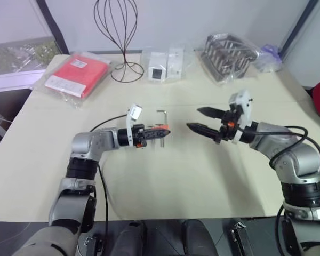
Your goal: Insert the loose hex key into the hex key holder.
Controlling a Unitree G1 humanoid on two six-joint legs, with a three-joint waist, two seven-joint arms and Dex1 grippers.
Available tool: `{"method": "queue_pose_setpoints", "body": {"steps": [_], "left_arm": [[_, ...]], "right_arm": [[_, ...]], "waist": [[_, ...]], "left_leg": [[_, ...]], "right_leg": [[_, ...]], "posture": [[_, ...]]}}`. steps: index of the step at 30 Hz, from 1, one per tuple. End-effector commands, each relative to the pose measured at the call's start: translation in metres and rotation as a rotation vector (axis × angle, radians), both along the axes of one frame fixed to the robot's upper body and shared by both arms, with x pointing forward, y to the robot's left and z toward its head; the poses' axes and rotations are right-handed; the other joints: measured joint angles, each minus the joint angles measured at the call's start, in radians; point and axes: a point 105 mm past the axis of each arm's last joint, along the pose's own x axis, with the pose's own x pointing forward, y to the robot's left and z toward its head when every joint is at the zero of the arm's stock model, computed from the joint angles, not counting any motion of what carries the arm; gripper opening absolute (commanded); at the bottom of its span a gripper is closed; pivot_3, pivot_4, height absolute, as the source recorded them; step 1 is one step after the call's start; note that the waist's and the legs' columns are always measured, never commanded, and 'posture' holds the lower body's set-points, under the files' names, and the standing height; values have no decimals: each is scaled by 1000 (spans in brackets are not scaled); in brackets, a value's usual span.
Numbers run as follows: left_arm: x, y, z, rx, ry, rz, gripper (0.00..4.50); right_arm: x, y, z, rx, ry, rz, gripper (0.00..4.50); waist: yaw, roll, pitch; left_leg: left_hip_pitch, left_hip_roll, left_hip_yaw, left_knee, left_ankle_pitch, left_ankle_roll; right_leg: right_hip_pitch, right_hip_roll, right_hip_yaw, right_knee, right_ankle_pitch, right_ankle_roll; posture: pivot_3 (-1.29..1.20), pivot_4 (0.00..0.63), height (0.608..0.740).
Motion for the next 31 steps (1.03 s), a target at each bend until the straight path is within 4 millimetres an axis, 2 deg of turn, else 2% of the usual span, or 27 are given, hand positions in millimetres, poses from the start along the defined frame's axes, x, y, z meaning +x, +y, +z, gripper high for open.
{"method": "queue_pose_setpoints", "body": {"steps": [1, 4, 5, 6, 7, 12, 13, 16, 19, 21, 22, 25, 28, 31], "left_arm": [[6, 6, -16, 35, 92, 84, 0], [10, 5, -25, 59, 141, 125, 0], [10, 5, -26, 63, 153, 129, 936], [10, 4, -27, 66, 161, 130, 1187], [10, 3, -27, 67, 165, 130, 1618], [13, 7, -29, 87, 174, 164, 4087], [14, 8, -31, 124, 163, 179, 4473], [20, 24, -44, 298, 126, 274, 4473], [21, 58, -57, 607, -105, 316, 4473], [22, 74, -50, 699, -223, 335, 4473], [22, 79, -44, 704, -248, 346, 4473], [20, 92, -8, 698, -440, 383, 4473], [22, 101, 26, 572, -509, 507, 4473], [19, 113, 49, 513, -597, 605, 4473]], "right_arm": [[-9, 1, -3, -85, -46, 39, 4155], [-13, -2, -14, -153, -40, 46, 4155], [-14, -3, -17, -166, -39, 47, 4222], [-15, -4, -18, -173, -37, 47, 4222], [-15, -5, -20, -182, -36, 49, 4222], [-17, -10, -27, -239, -33, 58, 4222], [-17, -11, -28, -245, -32, 59, 4222], [-18, -14, -30, -266, -28, 60, 4222], [-22, -21, -33, -293, -17, 59, 4222], [-24, -26, -35, -303, -9, 54, 4222], [-25, -29, -35, -307, -6, 50, 4222], [-25, -36, -37, -300, 2, 19, 4222], [-24, -40, -35, -264, -5, -23, 4222], [-19, -45, -34, -228, -34, -89, 4222]], "waist": [[0, 0, 0], [0, 0, 0], [1, 0, 0], [1, 0, 0], [1, 0, 0], [4, 0, 0], [5, -1, 0], [5, -1, -1], [-2, -1, -3], [-6, -1, -3], [-7, -1, -3], [-4, -1, -3], [13, -2, -2], [33, -4, -1]], "left_leg": [[0, 0, 0, 0, 0, 0], [0, 0, 0, 0, 0, 0], [0, 0, 0, 0, 0, 0], [0, 0, 0, 0, 0, 0], [0, 0, 0, 0, 0, 0], [0, 0, 0, 0, 0, 0], [1, 0, 0, 1, 0, 0], [2, 0, 0, 1, 0, 0], [2, 0, 1, 0, 0, 0], [6, 1, 3, -2, 0, 0], [7, 2, 5, -4, 0, 0], [7, 3, 6, -4, -3, 4], [4, 1, 5, -3, -3, 6], [1, 0, 4, 0, -3, 5]], "right_leg": [[0, 0, 0, 0, 0, 0], [0, 0, 0, 0, 0, 0], [0, 0, 0, 0, 0, 0], [0, 0, 0, 0, 0, 0], [0, 0, 0, 0, 0, 0], [1, 0, 0, 0, 0, 0], [1, 0, 0, 0, 0, 0], [3, 0, 0, 0, 0, 0], [3, 0, 0, 0, 0, 0], [3, 1, 3, 0, 0, 0], [3, 1, 4, 0, 0, 0], [2, 2, 6, 0, 0, 0], [0, 1, 6, -1, 0, 0], [0, 0, 6, -3, 0, 0]], "posture": [[0, 150, 740], [0, 150, 740], [0, 150, 740], [0, 150, 740], [0, 150, 740], [0, 150, 740], [0, 150, 740], [0, 150, 740], [0, 150, 740], [0, 150, 740], [0, 150, 740], [0, 150, 740], [0, 150, 740], [0, 150, 740]]}}
